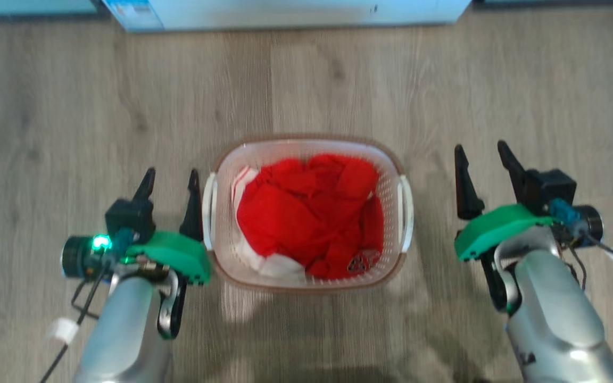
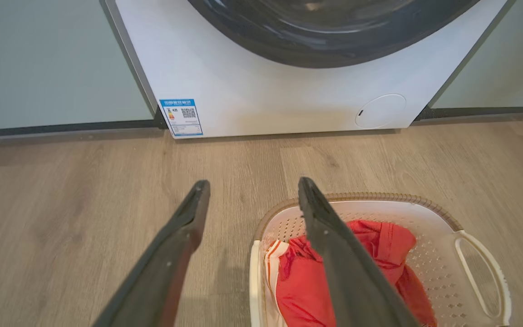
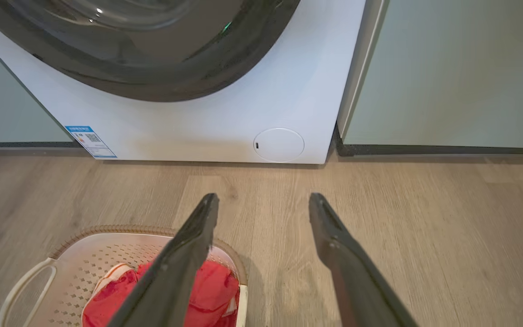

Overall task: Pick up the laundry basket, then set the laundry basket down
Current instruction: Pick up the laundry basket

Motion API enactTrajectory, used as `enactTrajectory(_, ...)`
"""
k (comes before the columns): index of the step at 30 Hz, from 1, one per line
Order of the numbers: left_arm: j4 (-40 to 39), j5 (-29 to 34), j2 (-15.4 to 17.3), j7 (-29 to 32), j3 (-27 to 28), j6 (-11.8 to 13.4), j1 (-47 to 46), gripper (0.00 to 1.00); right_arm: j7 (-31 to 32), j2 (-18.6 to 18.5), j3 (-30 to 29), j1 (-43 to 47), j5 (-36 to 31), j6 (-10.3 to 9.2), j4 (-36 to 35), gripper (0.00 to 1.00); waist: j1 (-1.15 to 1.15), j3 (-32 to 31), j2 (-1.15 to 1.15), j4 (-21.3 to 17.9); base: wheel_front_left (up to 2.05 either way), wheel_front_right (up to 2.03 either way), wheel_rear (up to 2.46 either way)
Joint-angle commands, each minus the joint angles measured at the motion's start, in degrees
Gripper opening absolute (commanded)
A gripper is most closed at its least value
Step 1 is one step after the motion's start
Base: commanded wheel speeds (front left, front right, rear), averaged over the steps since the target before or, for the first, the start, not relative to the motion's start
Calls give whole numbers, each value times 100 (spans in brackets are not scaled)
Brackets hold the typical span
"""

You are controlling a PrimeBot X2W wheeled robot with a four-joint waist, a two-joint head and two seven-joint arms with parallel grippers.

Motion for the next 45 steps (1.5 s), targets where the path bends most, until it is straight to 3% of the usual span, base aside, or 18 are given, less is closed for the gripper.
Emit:
enactTrajectory(1, -7, -47, 37, -55, 138, -1, -206, 100, -77, -34, 140, -133, 9, 35, 1, 100, -2, 564, 0, 61, 0, 0, 0)
enactTrajectory(20, 1590, -473, 37, -55, -526, -74, -1404, 100, -77, -34, 461, -1017, 362, 35, 1596, 100, -2, 1786, 0, 244, 0, 0, 0)
enactTrajectory(34, 2843, -764, 37, -55, -1010, -93, -2148, 100, -77, -34, 761, -1367, 565, 35, 1918, 100, -2, 2405, 0, 349, 0, 0, 0)
enactTrajectory(45, 3242, -999, 37, -55, -1489, -135, -2538, 100, -77, -34, 949, -1532, 754, 35, 2357, 100, -2, 2609, 0, 441, 0, 0, 0)
